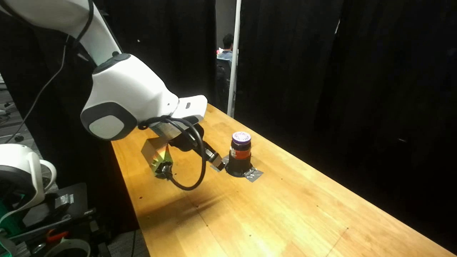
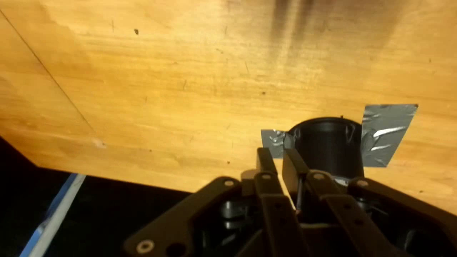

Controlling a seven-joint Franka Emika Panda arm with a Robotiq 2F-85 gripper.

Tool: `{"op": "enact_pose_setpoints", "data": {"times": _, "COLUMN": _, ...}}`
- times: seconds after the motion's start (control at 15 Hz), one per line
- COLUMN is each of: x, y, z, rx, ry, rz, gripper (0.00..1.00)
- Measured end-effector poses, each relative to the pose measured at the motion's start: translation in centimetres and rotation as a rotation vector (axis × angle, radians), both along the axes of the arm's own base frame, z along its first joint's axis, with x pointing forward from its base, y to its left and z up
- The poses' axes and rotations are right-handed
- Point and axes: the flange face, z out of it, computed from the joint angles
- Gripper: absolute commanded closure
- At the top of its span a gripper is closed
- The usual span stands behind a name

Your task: Put the rubber band on the cup

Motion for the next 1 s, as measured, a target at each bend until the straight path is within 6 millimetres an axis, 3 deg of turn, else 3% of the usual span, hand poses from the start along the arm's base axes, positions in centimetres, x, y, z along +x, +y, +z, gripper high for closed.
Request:
{"op": "enact_pose_setpoints", "data": {"times": 0.13, "x": -0.4, "y": -2.0, "z": -0.2, "rx": 0.019, "ry": 0.112, "rz": 0.022, "gripper": 0.84}}
{"op": "enact_pose_setpoints", "data": {"times": 0.2, "x": -0.6, "y": -3.2, "z": -0.8, "rx": 0.025, "ry": 0.162, "rz": 0.034, "gripper": 0.59}}
{"op": "enact_pose_setpoints", "data": {"times": 0.27, "x": -0.9, "y": -4.3, "z": -1.6, "rx": 0.029, "ry": 0.212, "rz": 0.053, "gripper": 0.85}}
{"op": "enact_pose_setpoints", "data": {"times": 0.53, "x": -1.6, "y": -7.4, "z": -5.0, "rx": -0.003, "ry": 0.401, "rz": 0.086, "gripper": 0.86}}
{"op": "enact_pose_setpoints", "data": {"times": 0.73, "x": -0.7, "y": -7.8, "z": -5.3, "rx": -0.049, "ry": 0.523, "rz": 0.094, "gripper": 0.89}}
{"op": "enact_pose_setpoints", "data": {"times": 0.8, "x": -0.2, "y": -7.6, "z": -4.7, "rx": -0.062, "ry": 0.555, "rz": 0.096, "gripper": 0.68}}
{"op": "enact_pose_setpoints", "data": {"times": 1.0, "x": 2.1, "y": -6.5, "z": -1.3, "rx": -0.090, "ry": 0.640, "rz": 0.089, "gripper": 0.56}}
